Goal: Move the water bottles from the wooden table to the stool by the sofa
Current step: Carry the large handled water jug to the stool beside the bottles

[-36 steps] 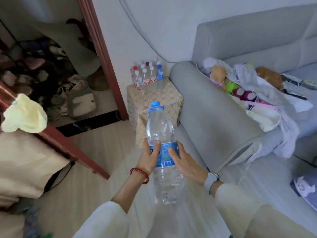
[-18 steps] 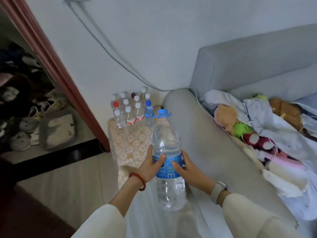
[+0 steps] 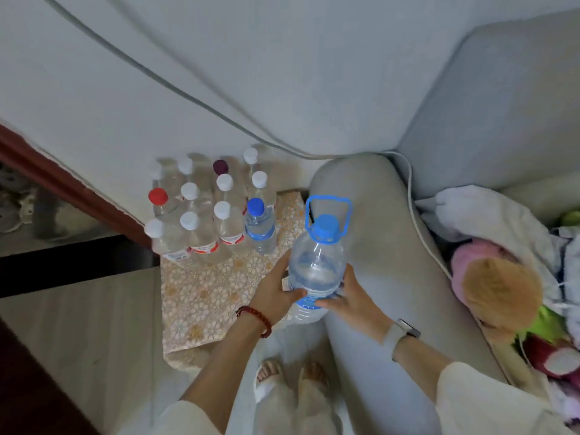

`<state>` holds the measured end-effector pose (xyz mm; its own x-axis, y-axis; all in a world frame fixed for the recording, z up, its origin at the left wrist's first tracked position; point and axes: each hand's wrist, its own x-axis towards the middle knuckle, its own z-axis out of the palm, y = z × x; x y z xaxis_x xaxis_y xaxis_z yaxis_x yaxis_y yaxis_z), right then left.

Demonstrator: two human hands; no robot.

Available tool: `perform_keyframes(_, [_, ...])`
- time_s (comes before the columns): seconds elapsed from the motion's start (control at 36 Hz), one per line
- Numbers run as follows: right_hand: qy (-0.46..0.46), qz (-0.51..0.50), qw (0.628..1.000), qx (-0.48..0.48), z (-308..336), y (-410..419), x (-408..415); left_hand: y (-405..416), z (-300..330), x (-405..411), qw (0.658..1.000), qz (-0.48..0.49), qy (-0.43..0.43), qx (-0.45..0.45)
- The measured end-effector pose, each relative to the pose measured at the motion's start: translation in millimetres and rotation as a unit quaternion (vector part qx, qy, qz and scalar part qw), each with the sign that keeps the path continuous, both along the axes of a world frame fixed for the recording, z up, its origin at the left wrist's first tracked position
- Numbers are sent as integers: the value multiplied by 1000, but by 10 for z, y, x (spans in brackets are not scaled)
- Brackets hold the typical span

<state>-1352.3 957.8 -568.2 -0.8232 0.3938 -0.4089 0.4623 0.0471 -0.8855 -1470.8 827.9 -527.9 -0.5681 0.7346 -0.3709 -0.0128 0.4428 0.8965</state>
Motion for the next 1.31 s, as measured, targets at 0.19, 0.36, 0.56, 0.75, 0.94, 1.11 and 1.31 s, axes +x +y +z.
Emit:
perform_keyframes(0.19, [15,-5,1000,-4,-320,463,-588,540,-188,-454,998,26,64,7])
perform_keyframes(0.36, [43,16,999,24,-387,879,-1107,971,-52,-911,991,23,131,-28])
perform_keyframes(0.56, [54,14,998,42,-421,1223,-1603,1302,21,-1353,969,37,233,-74])
perform_keyframes(0.75, [49,26,997,57,-508,1340,-1898,1362,-59,-1560,896,15,385,-222])
perform_keyframes(0.94, [82,37,996,28,-389,1276,-1902,1267,-28,-1665,908,14,378,-179])
perform_keyframes(1.11, [109,-11,994,13,-304,1175,-1942,1302,36,-1715,946,67,303,-94])
perform_keyframes(1.31, [114,-9,993,32,-171,1215,-2063,1332,56,-1690,895,130,419,-80])
